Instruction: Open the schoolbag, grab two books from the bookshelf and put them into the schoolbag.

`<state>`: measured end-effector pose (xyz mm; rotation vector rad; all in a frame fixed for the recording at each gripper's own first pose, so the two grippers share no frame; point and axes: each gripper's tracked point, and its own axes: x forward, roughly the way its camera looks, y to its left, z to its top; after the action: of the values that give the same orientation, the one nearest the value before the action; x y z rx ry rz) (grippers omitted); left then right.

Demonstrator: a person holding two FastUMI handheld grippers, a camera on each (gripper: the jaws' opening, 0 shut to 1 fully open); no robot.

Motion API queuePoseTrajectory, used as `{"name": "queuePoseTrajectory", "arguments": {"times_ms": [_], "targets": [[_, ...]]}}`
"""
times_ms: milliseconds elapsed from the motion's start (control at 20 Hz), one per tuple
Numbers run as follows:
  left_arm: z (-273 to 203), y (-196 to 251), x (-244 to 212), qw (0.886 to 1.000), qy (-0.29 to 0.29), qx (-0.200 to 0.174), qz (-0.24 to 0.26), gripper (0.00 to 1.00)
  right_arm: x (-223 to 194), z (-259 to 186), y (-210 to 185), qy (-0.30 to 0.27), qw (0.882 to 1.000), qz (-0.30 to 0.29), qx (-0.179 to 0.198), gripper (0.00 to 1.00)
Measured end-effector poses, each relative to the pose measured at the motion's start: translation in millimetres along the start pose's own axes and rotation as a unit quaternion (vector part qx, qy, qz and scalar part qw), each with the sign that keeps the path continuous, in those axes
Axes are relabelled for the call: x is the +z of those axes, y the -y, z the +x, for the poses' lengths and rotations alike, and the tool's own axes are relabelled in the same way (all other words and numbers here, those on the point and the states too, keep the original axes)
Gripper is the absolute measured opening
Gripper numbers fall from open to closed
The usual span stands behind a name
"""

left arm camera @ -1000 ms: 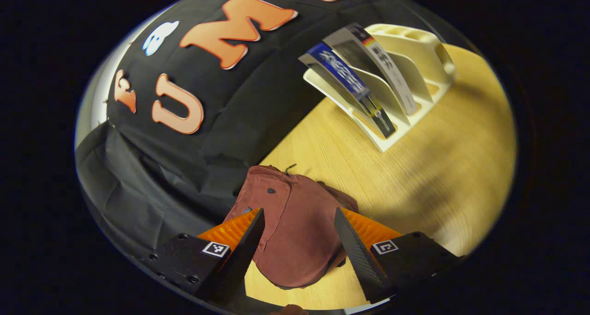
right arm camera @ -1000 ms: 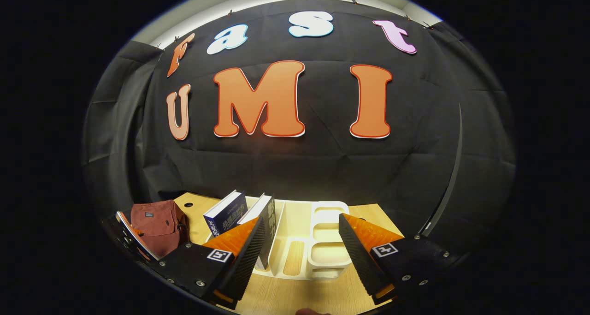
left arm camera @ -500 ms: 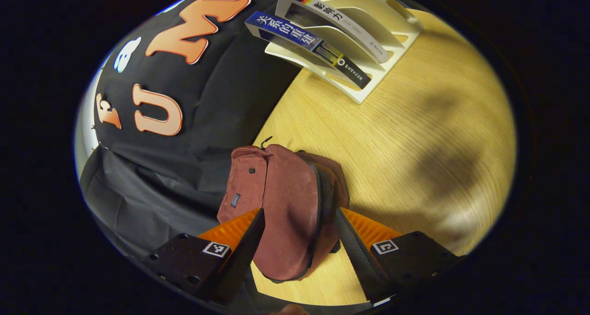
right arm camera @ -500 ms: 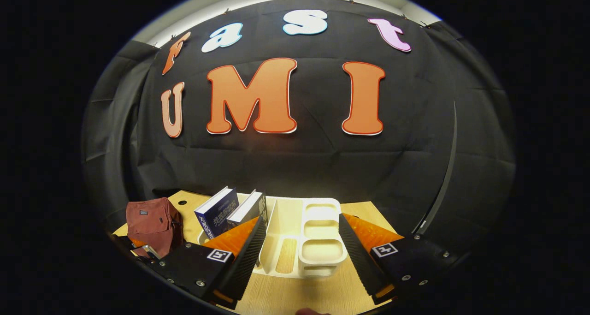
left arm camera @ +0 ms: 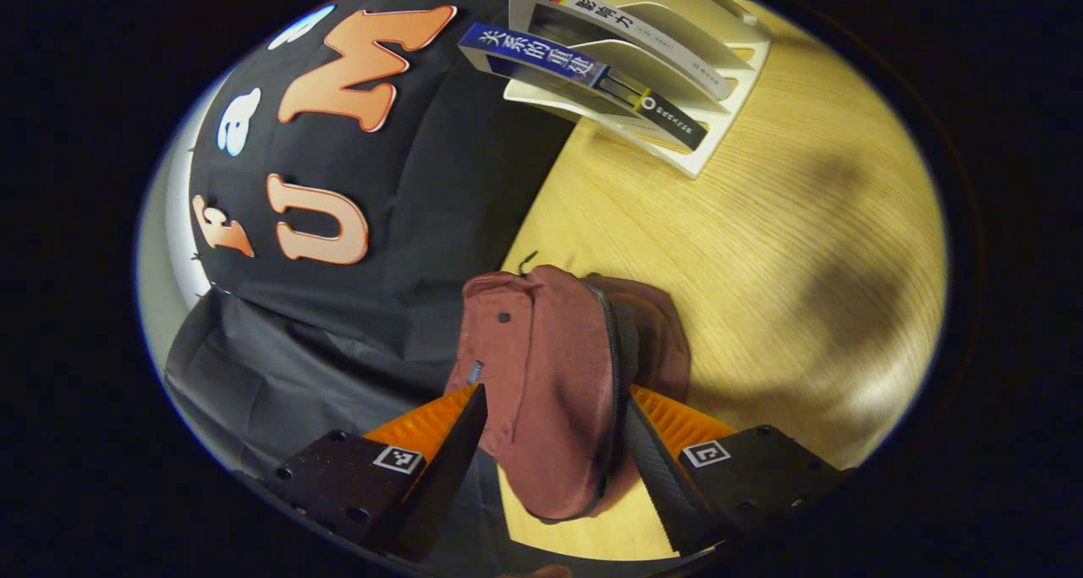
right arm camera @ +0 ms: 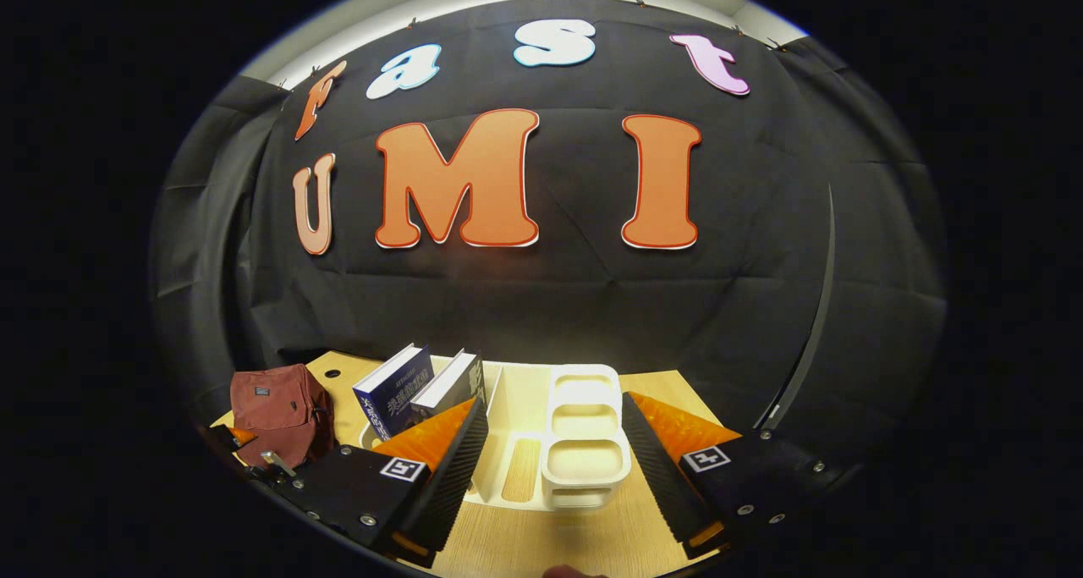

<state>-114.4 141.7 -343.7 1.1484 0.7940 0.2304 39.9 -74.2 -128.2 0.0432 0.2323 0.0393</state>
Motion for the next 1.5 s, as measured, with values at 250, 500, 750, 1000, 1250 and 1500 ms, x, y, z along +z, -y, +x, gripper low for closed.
{"name": "queuePoseTrajectory", "arguments": {"times_ms": [250,500,750,1000,1250,1500], "targets": [[15,-23,-10,0.999,-0.031,0.023,-0.026,0.92,2,1,2,0.002,1.0,-0.001,0.0,0.94],[46,-25,-10,0.999,-0.039,-0.001,-0.015,0.81,1,-1,7,0.001,1.0,-0.007,0.0,0.94],[60,-26,-14,0.996,-0.058,-0.054,-0.036,0.47,3,-3,23,0.005,1.0,-0.005,-0.015,0.94],[55,-36,-7,0.99,-0.06,-0.113,-0.053,0.1,-1,-4,42,-0.001,1.0,-0.005,-0.028,0.94],[48,-67,6,0.985,-0.055,-0.152,-0.067,0.15,-16,-4,40,-0.027,0.999,-0.017,-0.008,0.94],[51,-98,22,0.975,-0.051,-0.201,-0.076,0.15,-35,-15,9,-0.071,0.996,-0.043,0.04,0.94]]}}
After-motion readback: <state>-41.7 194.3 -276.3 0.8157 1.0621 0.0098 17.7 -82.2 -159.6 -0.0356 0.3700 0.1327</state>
